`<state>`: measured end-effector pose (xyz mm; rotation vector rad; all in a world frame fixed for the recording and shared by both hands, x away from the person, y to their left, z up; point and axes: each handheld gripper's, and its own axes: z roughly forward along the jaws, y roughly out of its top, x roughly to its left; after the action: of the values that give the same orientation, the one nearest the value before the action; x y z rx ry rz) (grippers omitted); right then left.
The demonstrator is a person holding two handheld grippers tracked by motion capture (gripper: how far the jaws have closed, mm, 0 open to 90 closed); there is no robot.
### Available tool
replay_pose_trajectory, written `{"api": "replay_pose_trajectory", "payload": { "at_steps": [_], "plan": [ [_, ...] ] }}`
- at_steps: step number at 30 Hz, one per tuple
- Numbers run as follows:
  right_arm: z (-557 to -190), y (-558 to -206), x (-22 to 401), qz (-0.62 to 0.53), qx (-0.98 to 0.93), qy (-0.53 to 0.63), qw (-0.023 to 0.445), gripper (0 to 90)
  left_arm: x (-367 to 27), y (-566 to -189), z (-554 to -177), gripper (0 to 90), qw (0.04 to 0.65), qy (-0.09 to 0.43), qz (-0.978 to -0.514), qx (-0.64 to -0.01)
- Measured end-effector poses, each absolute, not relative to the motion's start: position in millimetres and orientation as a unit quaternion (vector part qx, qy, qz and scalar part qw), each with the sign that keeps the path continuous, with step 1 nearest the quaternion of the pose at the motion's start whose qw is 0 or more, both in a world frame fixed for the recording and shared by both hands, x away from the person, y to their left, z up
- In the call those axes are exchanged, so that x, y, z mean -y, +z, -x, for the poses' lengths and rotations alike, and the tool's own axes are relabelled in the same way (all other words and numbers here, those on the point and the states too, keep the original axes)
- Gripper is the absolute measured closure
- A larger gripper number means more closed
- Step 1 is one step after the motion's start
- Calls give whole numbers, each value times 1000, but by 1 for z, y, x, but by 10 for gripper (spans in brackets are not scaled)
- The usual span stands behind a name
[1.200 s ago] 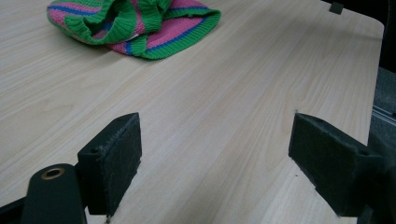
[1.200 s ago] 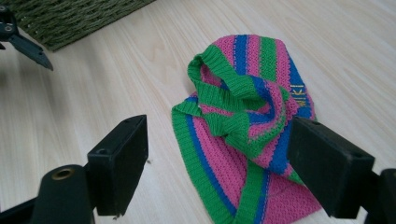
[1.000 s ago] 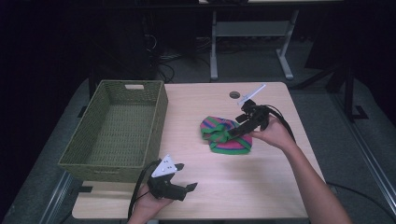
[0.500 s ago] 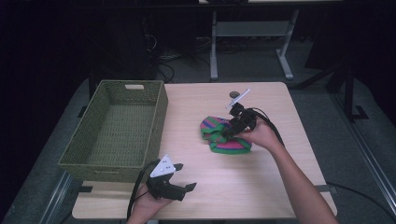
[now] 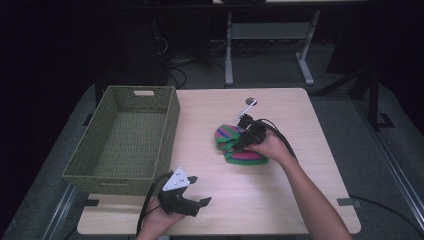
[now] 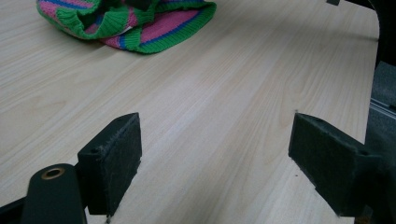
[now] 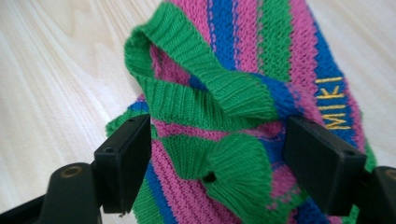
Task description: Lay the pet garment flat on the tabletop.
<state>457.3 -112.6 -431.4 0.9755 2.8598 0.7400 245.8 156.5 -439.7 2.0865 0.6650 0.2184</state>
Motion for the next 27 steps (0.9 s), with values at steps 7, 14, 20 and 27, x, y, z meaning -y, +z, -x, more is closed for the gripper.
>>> {"api": "replay_pose_trajectory", "payload": {
  "at_steps": [7, 14, 20, 27],
  "plan": [
    [-455, -444, 102, -312, -925, 214, 24, 233, -156, -440, -246, 169, 451, 90, -846, -269],
    [-449, -449, 98, -298, -932, 199, 61, 255, -156, -439, -245, 169, 451, 91, -847, -268],
    [-443, -450, 97, -298, -930, 199, 85, 339, -154, -440, -245, 169, 449, 91, -848, -267],
    [-444, -449, 106, -309, -921, 212, 105, 565, -155, -439, -245, 169, 451, 92, -847, -267]
  ]
}}
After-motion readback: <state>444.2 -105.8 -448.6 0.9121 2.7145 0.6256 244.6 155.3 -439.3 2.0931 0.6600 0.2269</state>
